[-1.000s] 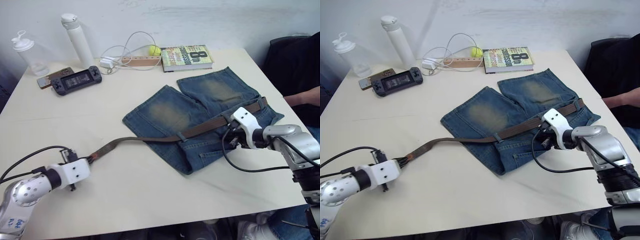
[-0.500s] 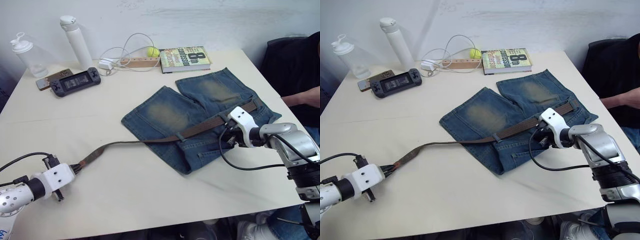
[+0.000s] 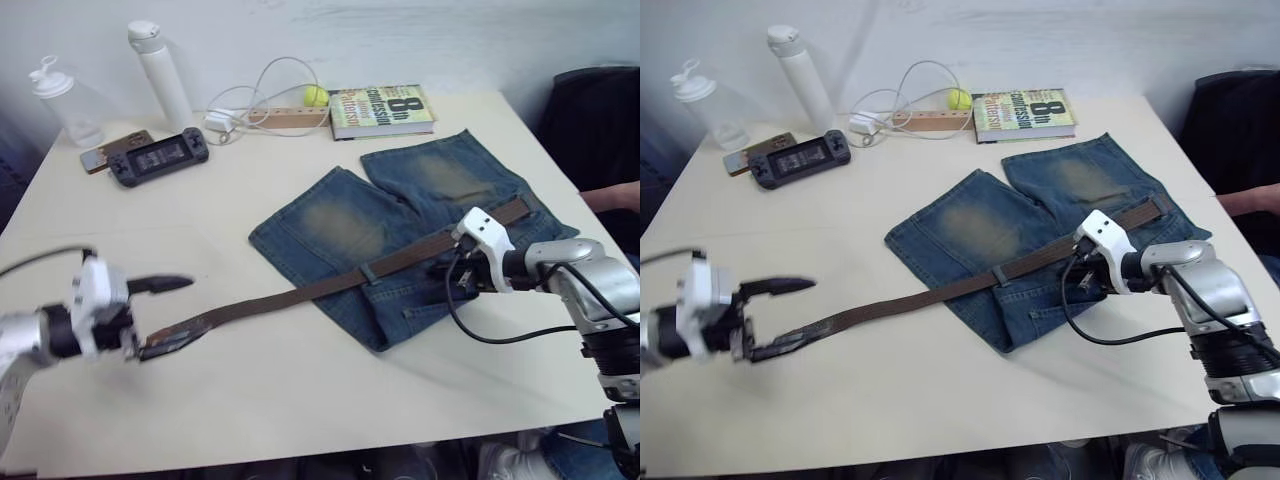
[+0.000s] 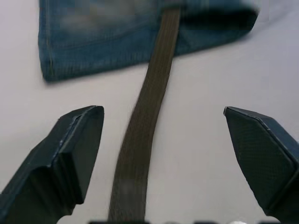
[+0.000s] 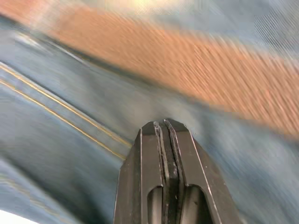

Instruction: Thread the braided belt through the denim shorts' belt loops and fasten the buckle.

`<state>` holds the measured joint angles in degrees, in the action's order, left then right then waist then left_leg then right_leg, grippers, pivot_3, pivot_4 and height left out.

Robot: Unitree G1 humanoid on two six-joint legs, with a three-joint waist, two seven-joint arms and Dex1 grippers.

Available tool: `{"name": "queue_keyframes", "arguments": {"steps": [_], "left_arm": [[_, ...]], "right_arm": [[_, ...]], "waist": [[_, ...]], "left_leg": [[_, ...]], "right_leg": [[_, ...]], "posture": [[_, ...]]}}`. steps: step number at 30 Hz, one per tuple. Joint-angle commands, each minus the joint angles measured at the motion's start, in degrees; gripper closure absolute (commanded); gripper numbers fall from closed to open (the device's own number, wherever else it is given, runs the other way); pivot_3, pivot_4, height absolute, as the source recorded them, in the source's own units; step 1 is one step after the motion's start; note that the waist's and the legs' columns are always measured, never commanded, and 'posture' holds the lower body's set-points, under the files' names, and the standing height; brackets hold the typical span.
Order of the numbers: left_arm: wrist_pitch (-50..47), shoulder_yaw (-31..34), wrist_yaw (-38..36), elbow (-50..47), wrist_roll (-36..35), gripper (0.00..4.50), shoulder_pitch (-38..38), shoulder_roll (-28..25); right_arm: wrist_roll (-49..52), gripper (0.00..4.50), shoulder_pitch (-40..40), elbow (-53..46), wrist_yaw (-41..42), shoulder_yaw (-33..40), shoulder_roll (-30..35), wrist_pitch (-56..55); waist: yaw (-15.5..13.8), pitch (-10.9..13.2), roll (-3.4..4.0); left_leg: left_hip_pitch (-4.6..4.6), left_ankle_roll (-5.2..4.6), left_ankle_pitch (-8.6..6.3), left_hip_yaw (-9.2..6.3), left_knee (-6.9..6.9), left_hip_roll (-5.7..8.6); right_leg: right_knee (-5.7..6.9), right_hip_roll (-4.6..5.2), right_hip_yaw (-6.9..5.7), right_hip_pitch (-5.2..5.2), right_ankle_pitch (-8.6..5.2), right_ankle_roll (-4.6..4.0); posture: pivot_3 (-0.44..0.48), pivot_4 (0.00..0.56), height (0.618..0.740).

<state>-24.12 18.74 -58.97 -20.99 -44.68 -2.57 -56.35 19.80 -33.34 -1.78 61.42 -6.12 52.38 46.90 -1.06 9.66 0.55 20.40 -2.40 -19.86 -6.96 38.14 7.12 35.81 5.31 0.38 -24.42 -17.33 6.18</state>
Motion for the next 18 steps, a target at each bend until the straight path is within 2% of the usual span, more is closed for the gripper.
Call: {"name": "queue_keyframes", "arguments": {"steps": [1, 2, 4, 7, 9, 12, 16, 18], "left_arm": [[-10.3, -13.6, 3.3, -4.1, -3.4, 0.00, -13.0, 5.1], [-11.5, -16.7, 4.2, -3.7, -2.1, 0.00, -16.4, 7.1], [-11.6, -23.6, 5.8, 0.4, 1.9, 0.00, -23.0, 14.5], [-8.6, -33.8, 6.9, 8.0, 12.2, 0.00, -29.4, 22.4], [-7.2, -37.5, 7.3, 12.4, 15.9, 0.00, -32.6, 27.7], [-2.4, -44.8, 7.1, 20.2, 22.7, 0.00, -36.6, 36.5], [0.9, -48.6, 4.9, 26.3, 27.1, 0.00, -38.5, 42.7], [2.7, -51.0, 3.4, 29.0, 29.6, 0.00, -39.6, 45.0]], "right_arm": [[3.5, 3.10, -0.2, -6.0, 3.4, 5.6, 5.5, 2.0], [4.1, 2.57, -0.2, -6.6, 3.4, 6.5, 6.3, 2.9], [6.1, 1.69, 0.7, -8.7, 4.2, 8.9, 8.7, 4.8], [7.8, 0.16, 3.8, -11.8, 4.8, 12.2, 12.2, 6.9], [8.5, 0.05, 6.6, -13.8, 4.8, 14.8, 14.8, 7.9], [7.1, 0.05, 12.8, -16.9, 3.5, 23.7, 18.8, 9.0], [5.5, 0.05, 23.2, -21.6, 4.5, 35.9, 22.1, 13.5], [4.3, 0.05, 28.7, -24.8, 4.1, 42.3, 21.3, 16.3]], "waist": [[-0.5, 0.0, 0.09], [-0.4, 0.0, 0.08], [-0.4, 0.0, 0.00], [-0.5, 0.1, -0.22], [-0.4, 0.2, -0.36], [-0.7, 0.2, -0.39], [-2.1, 0.2, -0.42], [-2.2, 0.2, -0.50]], "left_leg": [[0.19, -0.01, 0.04, 0.01, 0.07, 0.03], [0.19, -0.03, 0.07, -0.02, 0.06, 0.02], [0.22, -0.06, 0.05, -0.02, 0.03, 0.05], [0.30, -0.11, 0.03, -0.04, 0.09, 0.09], [0.34, -0.12, 0.03, -0.01, 0.10, 0.10], [0.66, -0.11, 0.03, -0.01, 0.31, 0.10], [1.09, -0.10, 0.04, 0.09, 0.92, 0.14], [1.07, -0.06, 0.06, 0.15, 0.99, 0.13]], "right_leg": [[0.10, 0.01, -0.01, -0.18, 0.01, 0.02], [0.17, 0.00, -0.06, -0.15, 0.01, 0.02], [0.13, -0.02, -0.05, -0.18, 0.01, 0.02], [0.07, -0.03, -0.09, -0.22, 0.02, 0.05], [0.02, -0.03, -0.09, -0.24, 0.03, 0.06], [0.10, -0.03, -0.12, -0.57, 0.05, 0.10], [0.27, -0.02, -0.06, -0.94, 0.09, 0.18], [0.36, -0.04, 0.01, -0.93, 0.15, 0.24]], "posture": [[0.000, 0.150, 0.740], [0.000, 0.150, 0.740], [0.000, 0.150, 0.740], [0.000, 0.150, 0.740], [0.000, 0.150, 0.740], [0.000, 0.150, 0.740], [0.000, 0.150, 0.740], [0.000, 0.150, 0.740]]}}
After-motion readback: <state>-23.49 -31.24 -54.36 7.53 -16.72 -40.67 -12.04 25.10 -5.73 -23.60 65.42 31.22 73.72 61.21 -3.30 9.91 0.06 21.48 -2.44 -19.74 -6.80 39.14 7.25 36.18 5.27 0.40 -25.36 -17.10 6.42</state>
